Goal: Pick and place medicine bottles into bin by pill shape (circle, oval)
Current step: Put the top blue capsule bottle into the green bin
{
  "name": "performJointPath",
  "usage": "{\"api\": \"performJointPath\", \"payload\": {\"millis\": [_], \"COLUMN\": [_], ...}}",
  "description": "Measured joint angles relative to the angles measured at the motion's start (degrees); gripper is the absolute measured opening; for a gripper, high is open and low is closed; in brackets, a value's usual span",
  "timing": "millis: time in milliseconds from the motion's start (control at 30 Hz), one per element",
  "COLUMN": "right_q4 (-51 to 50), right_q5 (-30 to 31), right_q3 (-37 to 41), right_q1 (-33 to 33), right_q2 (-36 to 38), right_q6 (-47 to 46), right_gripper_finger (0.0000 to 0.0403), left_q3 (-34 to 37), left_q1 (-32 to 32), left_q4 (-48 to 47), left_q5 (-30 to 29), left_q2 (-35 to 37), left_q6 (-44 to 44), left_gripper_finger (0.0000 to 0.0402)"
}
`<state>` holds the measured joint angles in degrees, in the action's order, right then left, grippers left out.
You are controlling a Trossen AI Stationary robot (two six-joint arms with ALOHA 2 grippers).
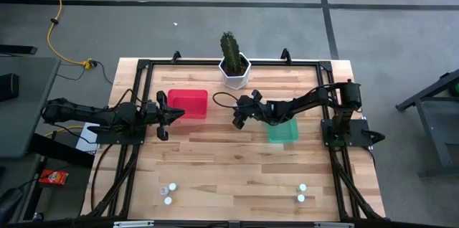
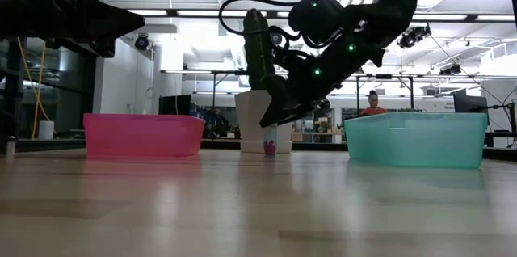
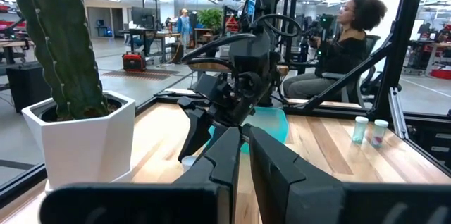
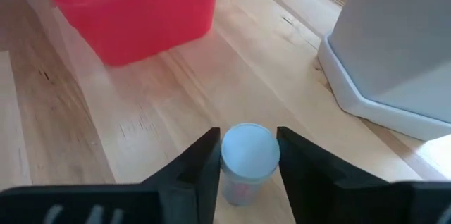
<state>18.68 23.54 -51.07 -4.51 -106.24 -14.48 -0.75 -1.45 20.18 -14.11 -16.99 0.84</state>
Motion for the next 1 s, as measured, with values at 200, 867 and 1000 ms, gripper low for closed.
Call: {"api": "performJointPath", "payload": {"millis": [200,867,1000], "right_q4": [-0.03,-32.45,-37.92], "right_q5": [0.05,24.68,23.92], "right_q3": [0.0,14.8,17.91], "right_q1": [0.06,18.43,19.96], "right_q2": [0.08,36.5,43.98], "right_q6": [1.87,-15.15,-20.64], "right_gripper_finger": [0.0095,0.0105,0.0105], "left_q3": [0.01,0.02,0.02], "left_q1": [-0.02,-0.02,-0.02], "left_q4": [-0.1,-2.36,-2.34], "left_q5": [0.0,-0.2,-0.22], "left_q2": [0.01,0.02,0.02], "left_q6": [0.0,0.48,0.48], "left_gripper_finger": [0.0024,0.0024,0.0024]}}
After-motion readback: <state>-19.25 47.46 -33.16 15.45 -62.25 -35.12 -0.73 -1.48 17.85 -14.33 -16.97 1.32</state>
